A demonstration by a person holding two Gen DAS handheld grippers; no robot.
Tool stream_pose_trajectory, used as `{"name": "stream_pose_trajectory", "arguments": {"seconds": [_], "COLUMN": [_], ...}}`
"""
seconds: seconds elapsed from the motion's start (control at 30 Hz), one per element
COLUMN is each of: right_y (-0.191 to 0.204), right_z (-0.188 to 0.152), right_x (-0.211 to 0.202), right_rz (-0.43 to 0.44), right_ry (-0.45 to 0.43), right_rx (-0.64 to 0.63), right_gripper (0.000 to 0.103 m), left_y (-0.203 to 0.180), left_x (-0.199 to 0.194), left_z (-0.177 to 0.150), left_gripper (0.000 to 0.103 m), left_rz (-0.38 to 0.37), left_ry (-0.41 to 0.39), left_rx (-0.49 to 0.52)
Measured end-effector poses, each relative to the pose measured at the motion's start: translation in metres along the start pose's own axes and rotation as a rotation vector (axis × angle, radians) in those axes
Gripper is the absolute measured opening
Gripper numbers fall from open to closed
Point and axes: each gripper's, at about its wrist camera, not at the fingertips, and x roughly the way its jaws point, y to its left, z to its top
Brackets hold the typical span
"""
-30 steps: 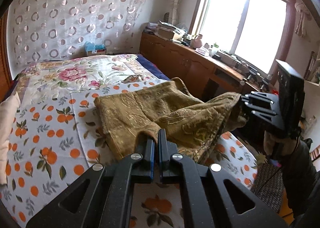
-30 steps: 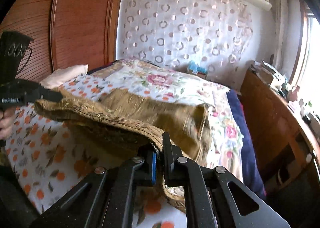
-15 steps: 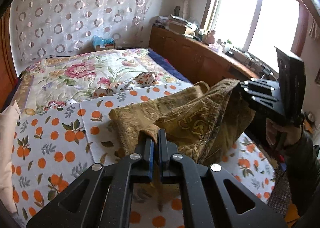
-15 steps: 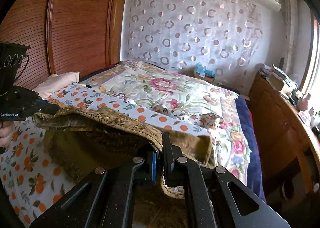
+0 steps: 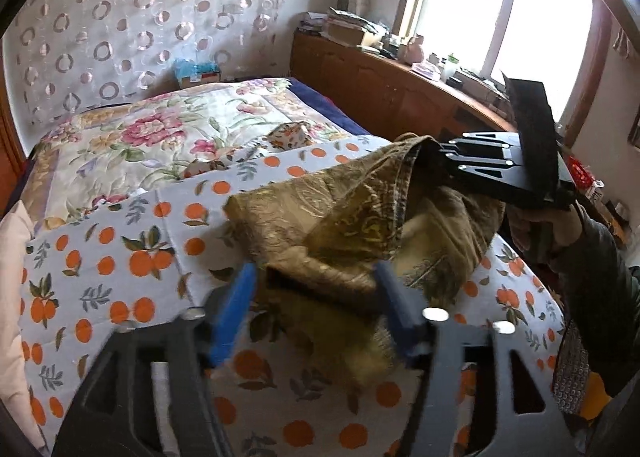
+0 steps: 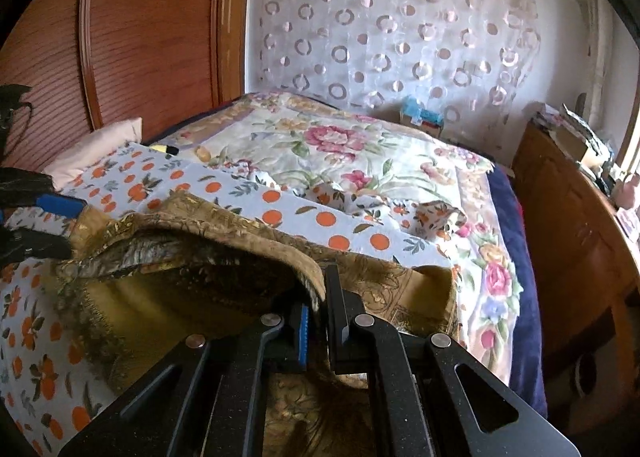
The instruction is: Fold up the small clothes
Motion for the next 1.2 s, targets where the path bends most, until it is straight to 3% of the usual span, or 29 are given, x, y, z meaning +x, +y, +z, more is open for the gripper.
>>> {"name": "stream_pose_trajectory", "arguments": {"seconds": [0.07,0.17,0.3,0.4,0.53,0.63,0.67,0.73,0.9,1.1,1.2], "right_y": [-0.003,-0.007,-0.013,-0.017,-0.022,-0.022,-0.021,-0.023,-0.032,-0.048,-0.053], "right_z": [0.003,0.014,0.028,0.036,0.039,0.031,0.025,0.012,-0.017,-0.027,-0.026], "right_x": [0.005,0.009,0.005,0.000,-0.014,-0.031,-0.036,-0.043,-0.050,-0.036,-0.033], "right_rz": [0.004,-0.024,-0.022,-0.103,-0.129,-0.114,-0.113,-0.111,-0.129,-0.092,-0.078], "right_ry": [0.019,0.025,0.000,-0.025,-0.038,-0.043,-0.038,-0.021,0.059,0.120,0.115], "right_rx": [0.020,0.042,0.066,0.074,0.127,0.146,0.150,0.161,0.199,0.293,0.318], "right_gripper": [0.005,0.025,0.035,0.036,0.041,0.052,0.061,0.071,0.073,0.073,0.073], "left_y": [0.008,0.021,0.031,0.037,0.044,0.049,0.050,0.052,0.056,0.059,0.057], "left_x": [-0.001,0.004,0.019,0.033,0.049,0.057,0.058,0.061,0.072,0.087,0.091], "left_z": [0.000,-0.002,-0.002,0.002,0.009,0.017,0.019,0.023,0.031,0.033,0.032], "left_gripper": [0.075,0.075,0.075,0.075,0.075,0.075,0.075,0.075,0.075,0.075,0.067], "left_rz": [0.004,0.031,0.038,0.047,0.050,0.059,0.058,0.060,0.056,0.052,0.035], "left_ry": [-0.009,0.004,0.032,0.058,0.083,0.091,0.092,0.088,0.096,0.115,0.125], "left_rx": [-0.019,-0.040,-0.063,-0.067,-0.075,-0.077,-0.076,-0.072,-0.072,-0.078,-0.076]}}
